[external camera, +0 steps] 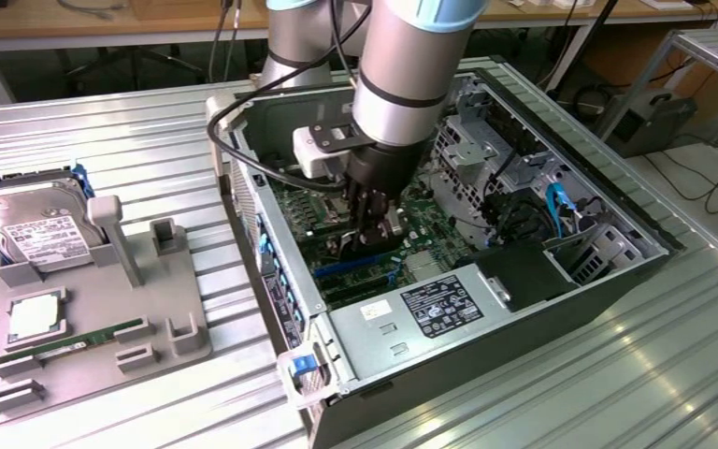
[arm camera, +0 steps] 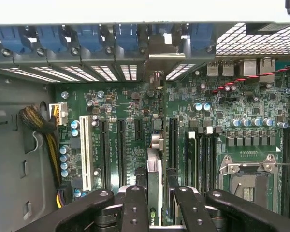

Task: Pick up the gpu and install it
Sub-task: 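Insert the gpu into the slot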

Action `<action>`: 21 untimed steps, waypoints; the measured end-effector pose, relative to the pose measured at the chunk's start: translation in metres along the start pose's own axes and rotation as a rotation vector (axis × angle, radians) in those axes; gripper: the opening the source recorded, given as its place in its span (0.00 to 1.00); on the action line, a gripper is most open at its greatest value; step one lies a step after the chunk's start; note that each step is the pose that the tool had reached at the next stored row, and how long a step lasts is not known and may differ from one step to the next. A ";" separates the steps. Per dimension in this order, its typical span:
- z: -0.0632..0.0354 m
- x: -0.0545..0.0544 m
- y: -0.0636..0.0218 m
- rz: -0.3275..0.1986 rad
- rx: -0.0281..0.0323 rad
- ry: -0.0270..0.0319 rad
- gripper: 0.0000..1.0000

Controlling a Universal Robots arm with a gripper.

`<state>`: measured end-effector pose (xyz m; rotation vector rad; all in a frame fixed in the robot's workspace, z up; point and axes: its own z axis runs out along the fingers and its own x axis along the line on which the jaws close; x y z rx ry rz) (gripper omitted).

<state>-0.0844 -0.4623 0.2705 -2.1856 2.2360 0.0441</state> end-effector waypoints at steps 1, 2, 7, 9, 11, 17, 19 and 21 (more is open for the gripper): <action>0.0004 0.000 0.0003 0.000 0.0000 0.0000 0.26; 0.0008 0.000 0.0006 0.000 0.0000 0.0000 0.26; 0.0036 0.000 0.0014 0.000 0.0000 -0.0002 0.26; 0.0052 0.000 0.0017 0.000 0.0001 -0.0002 0.26; 0.0064 0.000 0.0019 0.000 -0.0002 0.0002 0.26; 0.0091 0.000 0.0021 0.000 0.0000 -0.0001 0.26; 0.0094 0.000 0.0022 0.000 -0.0001 0.0000 0.26; 0.0098 0.000 0.0022 0.000 -0.0001 -0.0001 0.26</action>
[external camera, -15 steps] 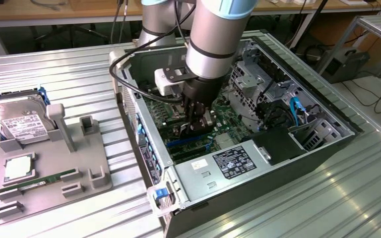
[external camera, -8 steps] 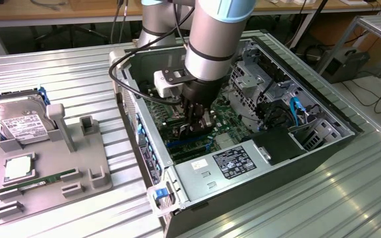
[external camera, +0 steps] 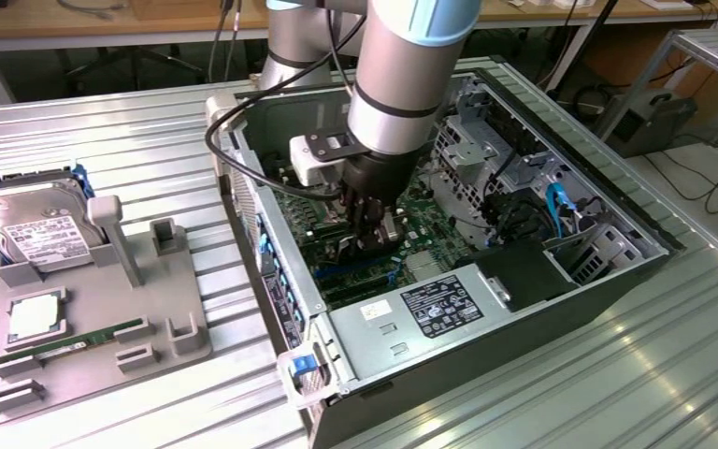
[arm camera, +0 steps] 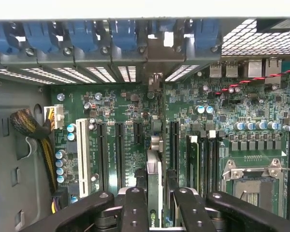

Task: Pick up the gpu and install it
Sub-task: 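Insert the gpu into the slot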

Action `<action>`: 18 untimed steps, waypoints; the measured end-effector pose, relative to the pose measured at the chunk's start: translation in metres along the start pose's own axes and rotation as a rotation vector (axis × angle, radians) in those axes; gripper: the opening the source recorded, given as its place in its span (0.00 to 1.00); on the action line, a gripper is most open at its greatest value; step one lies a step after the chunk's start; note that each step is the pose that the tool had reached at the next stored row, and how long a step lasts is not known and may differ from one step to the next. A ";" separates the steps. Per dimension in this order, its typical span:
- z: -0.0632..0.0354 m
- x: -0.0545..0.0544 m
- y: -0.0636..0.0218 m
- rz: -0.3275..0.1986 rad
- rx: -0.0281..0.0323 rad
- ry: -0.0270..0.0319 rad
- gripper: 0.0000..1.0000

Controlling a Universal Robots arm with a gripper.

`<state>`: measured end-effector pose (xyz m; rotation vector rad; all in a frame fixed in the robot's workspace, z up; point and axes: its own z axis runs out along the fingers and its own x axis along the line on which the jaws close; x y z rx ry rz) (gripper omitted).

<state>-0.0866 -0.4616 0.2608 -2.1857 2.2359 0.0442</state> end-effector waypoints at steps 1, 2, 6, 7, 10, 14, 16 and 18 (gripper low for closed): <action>0.0004 0.000 0.0000 0.000 0.0001 -0.0002 0.26; 0.0009 0.000 0.0000 0.000 0.0002 -0.0003 0.26; 0.0023 0.000 0.0004 0.000 -0.0002 0.0003 0.26; 0.0023 0.000 0.0003 0.000 -0.0001 0.0002 0.26; 0.0025 0.000 0.0003 0.000 0.0000 -0.0001 0.26; 0.0026 0.000 0.0003 0.000 0.0002 -0.0003 0.33; 0.0025 0.000 0.0003 0.000 0.0001 -0.0001 0.46; 0.0025 0.000 0.0003 0.000 0.0001 -0.0002 0.46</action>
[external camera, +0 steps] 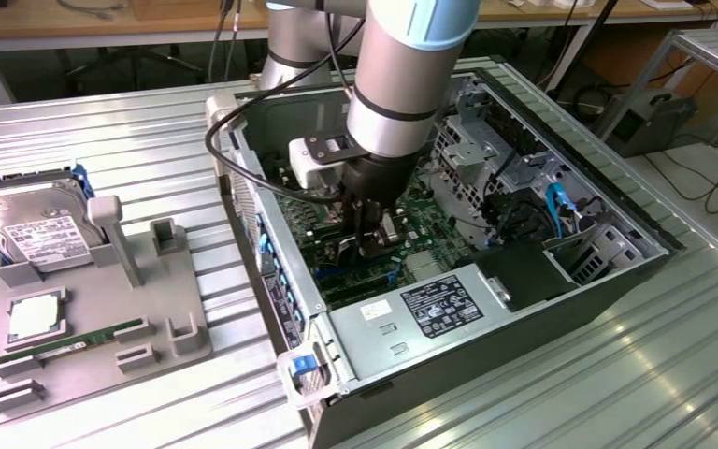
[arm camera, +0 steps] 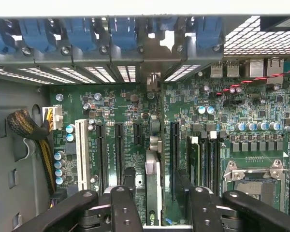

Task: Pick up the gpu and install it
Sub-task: 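Insert the gpu into the slot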

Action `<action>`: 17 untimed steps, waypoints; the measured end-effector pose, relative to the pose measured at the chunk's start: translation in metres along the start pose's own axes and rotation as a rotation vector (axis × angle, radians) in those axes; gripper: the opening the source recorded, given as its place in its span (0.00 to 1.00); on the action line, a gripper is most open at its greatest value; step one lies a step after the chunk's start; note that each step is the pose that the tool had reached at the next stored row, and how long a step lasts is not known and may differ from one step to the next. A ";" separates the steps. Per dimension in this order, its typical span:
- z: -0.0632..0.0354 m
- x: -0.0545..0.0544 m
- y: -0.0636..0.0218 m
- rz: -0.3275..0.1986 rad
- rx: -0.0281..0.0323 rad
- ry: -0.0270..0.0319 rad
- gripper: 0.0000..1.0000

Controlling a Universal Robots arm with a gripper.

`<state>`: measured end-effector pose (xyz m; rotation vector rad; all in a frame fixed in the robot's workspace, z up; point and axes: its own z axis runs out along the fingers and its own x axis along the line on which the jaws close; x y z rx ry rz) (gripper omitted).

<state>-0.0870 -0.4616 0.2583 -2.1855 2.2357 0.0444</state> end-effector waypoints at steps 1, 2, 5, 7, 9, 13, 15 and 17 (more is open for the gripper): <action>-0.0002 0.000 0.0000 0.000 -0.0001 0.0001 0.46; -0.0019 0.000 0.0000 0.000 -0.0001 0.0002 0.46; -0.0100 0.000 0.0001 0.000 0.0000 0.0001 0.46; -0.0182 -0.001 0.0002 0.000 -0.0001 0.0000 0.46; -0.0241 -0.002 0.0002 0.000 0.0000 0.0000 0.46; -0.0265 -0.006 0.0004 -0.003 0.0000 0.0050 0.45; -0.0273 -0.008 0.0004 -0.004 0.0000 0.0085 0.38; -0.0274 -0.010 0.0006 -0.004 0.0001 0.0117 0.25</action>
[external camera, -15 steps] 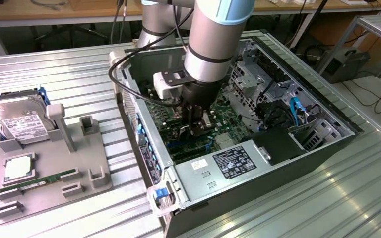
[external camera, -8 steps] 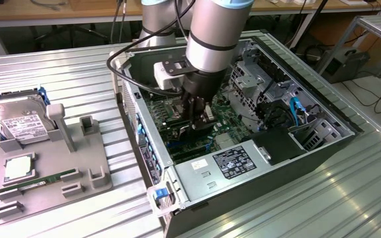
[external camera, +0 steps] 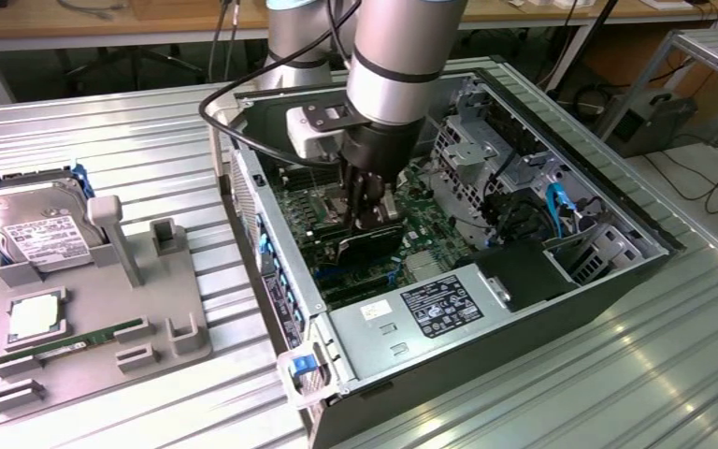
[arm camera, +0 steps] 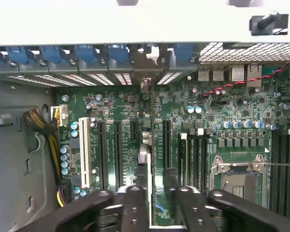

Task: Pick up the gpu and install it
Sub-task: 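Insert the gpu into the slot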

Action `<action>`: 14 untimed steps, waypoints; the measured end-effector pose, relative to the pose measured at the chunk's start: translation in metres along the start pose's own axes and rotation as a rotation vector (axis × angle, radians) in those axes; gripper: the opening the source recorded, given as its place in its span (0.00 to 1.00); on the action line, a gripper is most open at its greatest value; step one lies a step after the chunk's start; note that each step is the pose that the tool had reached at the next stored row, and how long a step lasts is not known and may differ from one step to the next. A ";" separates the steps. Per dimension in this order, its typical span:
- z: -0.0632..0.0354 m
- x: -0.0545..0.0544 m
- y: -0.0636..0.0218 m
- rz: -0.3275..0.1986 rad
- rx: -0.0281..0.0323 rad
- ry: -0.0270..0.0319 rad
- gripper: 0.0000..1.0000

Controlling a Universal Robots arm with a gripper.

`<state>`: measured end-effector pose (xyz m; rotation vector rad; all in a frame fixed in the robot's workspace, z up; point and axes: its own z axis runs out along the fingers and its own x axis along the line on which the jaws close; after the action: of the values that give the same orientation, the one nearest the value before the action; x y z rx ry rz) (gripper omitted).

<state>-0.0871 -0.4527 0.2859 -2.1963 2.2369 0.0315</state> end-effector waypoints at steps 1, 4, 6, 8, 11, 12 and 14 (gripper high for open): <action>0.0001 -0.002 0.0005 0.000 0.0001 0.0027 0.20; 0.0019 -0.005 0.0020 0.000 0.0002 0.0038 0.14; 0.0045 -0.006 0.0027 0.000 0.0001 0.0039 0.11; 0.0054 -0.006 0.0029 0.000 0.0000 0.0041 0.11; 0.0055 -0.006 0.0031 0.000 -0.0002 0.0040 0.11; 0.0055 -0.006 0.0032 -0.001 -0.0003 0.0038 0.11; 0.0053 -0.006 0.0037 -0.002 -0.0010 0.0042 0.11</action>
<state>-0.0908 -0.4463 0.2808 -2.2012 2.2374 0.0280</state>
